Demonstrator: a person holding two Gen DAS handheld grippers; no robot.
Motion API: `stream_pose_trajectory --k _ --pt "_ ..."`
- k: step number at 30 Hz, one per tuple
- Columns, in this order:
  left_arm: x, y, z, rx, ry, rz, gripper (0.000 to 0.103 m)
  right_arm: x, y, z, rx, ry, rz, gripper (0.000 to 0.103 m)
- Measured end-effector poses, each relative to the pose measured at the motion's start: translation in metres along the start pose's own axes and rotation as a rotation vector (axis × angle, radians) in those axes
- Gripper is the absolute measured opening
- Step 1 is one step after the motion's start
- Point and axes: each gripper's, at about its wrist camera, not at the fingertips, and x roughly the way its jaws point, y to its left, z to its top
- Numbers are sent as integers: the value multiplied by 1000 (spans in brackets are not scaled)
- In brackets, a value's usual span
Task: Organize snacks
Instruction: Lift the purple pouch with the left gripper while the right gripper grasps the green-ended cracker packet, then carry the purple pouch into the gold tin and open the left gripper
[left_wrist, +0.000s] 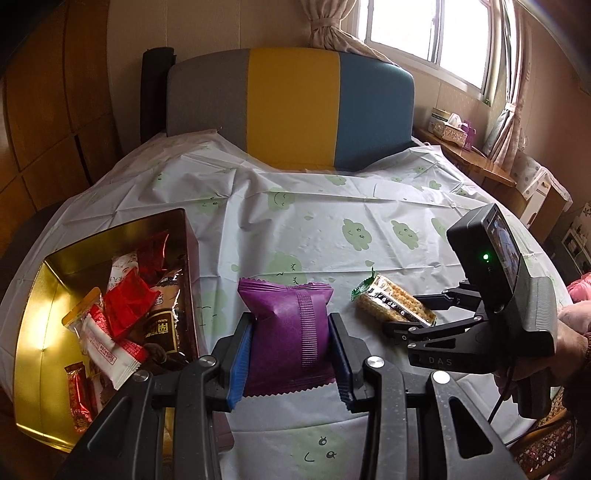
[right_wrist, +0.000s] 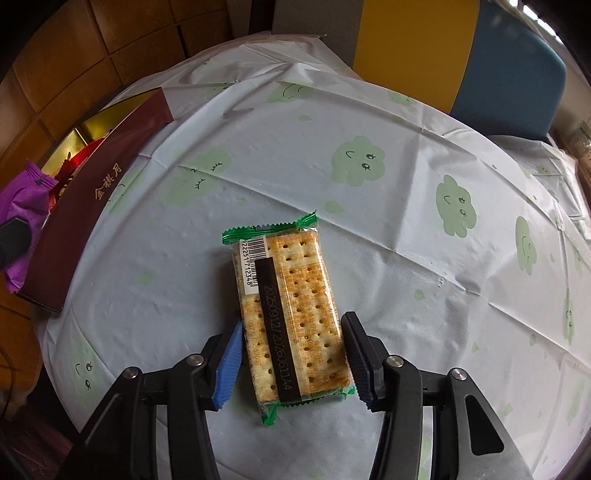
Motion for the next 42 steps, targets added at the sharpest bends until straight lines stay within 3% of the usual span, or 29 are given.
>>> stream_pose_trajectory --k 10,32,36,42 --pt "-21 17 -4 -12 -41 52 39 -1 2 0 -20 -16 -22 54" --pt "-44 117 -24 -183 -59 214 40 -3 4 -2 -36 -31 -34 54" --pt "-49 143 -27 -260 -55 216 40 -4 5 -3 -39 -33 -37 54" --pt "-69 206 -40 -457 -68 245 39 -4 6 -3 -45 -32 -43 54"
